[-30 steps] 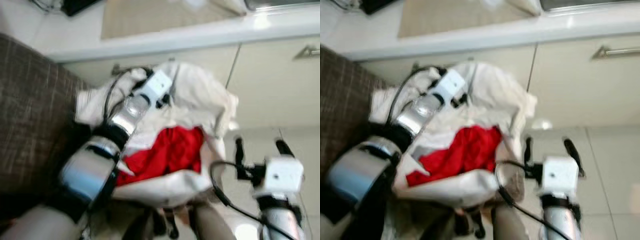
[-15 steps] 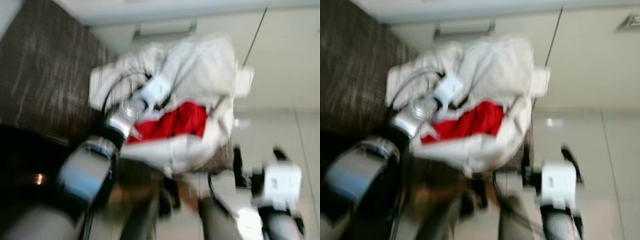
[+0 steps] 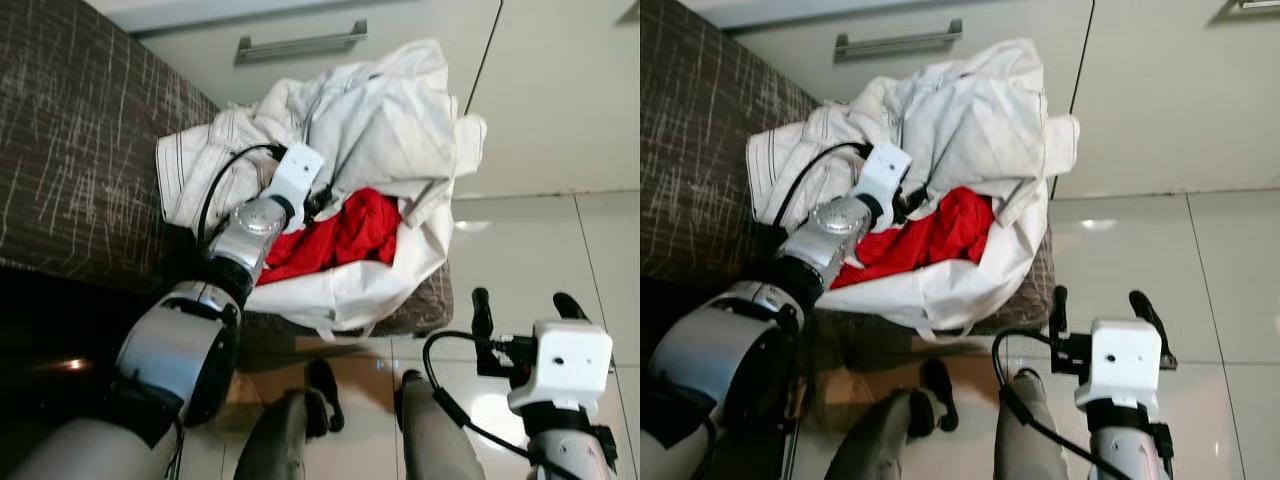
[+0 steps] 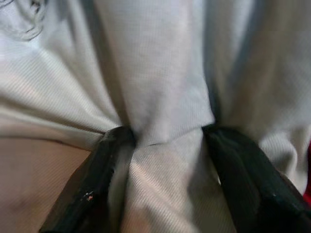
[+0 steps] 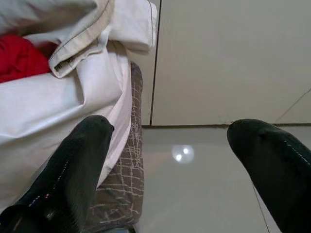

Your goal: Clothes washing

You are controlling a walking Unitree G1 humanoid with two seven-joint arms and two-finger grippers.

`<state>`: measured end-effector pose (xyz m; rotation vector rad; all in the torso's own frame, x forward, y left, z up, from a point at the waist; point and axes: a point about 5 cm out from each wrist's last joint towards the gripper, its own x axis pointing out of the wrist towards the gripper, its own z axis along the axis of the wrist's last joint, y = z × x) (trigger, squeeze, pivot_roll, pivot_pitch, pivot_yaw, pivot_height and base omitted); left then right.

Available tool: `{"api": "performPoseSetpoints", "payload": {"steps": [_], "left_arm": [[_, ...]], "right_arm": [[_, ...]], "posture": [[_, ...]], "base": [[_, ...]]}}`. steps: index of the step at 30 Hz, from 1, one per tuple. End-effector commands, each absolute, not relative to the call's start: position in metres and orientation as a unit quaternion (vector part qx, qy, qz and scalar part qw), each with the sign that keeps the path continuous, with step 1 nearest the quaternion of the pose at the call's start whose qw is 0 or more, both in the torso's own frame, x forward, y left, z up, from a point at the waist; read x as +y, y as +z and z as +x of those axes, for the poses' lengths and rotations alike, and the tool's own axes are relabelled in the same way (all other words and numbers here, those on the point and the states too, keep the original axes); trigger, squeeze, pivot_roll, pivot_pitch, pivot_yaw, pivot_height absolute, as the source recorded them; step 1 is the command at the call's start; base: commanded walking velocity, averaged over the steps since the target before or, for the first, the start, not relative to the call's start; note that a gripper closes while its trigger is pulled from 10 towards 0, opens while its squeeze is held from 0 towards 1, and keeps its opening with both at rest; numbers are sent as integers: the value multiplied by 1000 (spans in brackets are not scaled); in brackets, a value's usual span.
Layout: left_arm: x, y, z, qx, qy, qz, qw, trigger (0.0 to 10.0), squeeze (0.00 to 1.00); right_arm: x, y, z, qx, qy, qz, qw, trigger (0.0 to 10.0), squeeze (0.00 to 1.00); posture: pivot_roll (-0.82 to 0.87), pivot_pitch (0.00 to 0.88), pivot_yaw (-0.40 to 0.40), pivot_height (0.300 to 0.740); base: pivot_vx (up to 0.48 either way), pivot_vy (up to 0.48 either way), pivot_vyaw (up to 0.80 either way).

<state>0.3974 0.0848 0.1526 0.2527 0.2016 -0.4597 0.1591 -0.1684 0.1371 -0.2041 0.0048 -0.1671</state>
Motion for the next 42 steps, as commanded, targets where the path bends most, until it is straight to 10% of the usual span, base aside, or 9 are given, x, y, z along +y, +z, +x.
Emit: {"api": "performPoseSetpoints", "payload": {"steps": [1, 21, 42], "left_arm": [[83, 109, 380, 195, -234, 90, 948, 0, 0], [76, 115, 380, 164, -241, -41, 956, 0, 0], [117, 246, 412, -69, -247, -184, 949, 0, 0]], "right_arm": [[-168, 135, 157, 15, -83, -94, 992, 10000, 0], [-174, 129, 161, 30, -97, -81, 992, 10000, 0], [-179, 134, 260, -48, -64, -68, 994, 10000, 0]], "posture": [[-424, 444, 206, 727], [-423, 430, 205, 727], [-324, 75, 177, 727]], "base": [[0, 0, 0], [0, 0, 0], [0, 0, 0]]}}
